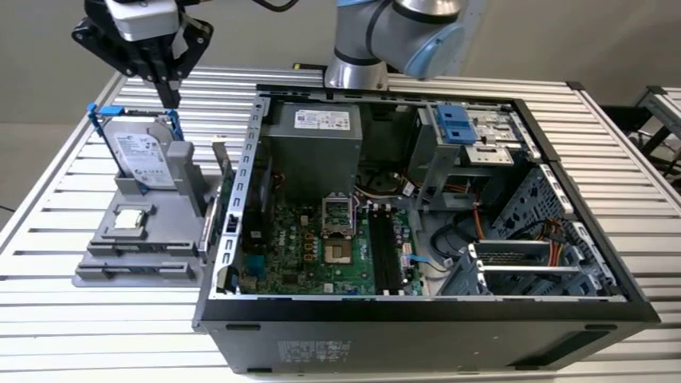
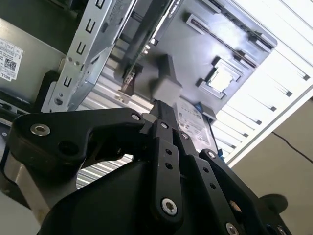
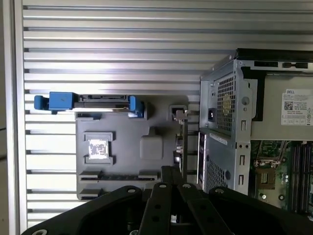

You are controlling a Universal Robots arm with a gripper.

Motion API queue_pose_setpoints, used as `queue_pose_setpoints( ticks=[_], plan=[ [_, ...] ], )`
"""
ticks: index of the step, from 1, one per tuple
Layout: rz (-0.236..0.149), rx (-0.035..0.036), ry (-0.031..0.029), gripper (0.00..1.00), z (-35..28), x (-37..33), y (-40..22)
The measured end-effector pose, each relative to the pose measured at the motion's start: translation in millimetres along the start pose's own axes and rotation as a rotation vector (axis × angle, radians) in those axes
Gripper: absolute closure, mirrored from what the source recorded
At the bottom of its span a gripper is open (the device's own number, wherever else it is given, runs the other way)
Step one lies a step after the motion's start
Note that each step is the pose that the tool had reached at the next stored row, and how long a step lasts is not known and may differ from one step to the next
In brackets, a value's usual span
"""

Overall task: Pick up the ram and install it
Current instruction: 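Reach for the ram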

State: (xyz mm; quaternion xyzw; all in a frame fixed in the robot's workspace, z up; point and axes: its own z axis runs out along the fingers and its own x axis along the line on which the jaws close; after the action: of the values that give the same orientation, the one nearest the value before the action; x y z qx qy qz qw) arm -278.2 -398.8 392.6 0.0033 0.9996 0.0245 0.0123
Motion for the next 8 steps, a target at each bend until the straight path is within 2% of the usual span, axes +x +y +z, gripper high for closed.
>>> queue_pose_setpoints(
  ticks=[8],
  plan=[
    [-0.006,-0.0001,0.0003,1.0,-0.5,21.9,-0.1]
  ],
)
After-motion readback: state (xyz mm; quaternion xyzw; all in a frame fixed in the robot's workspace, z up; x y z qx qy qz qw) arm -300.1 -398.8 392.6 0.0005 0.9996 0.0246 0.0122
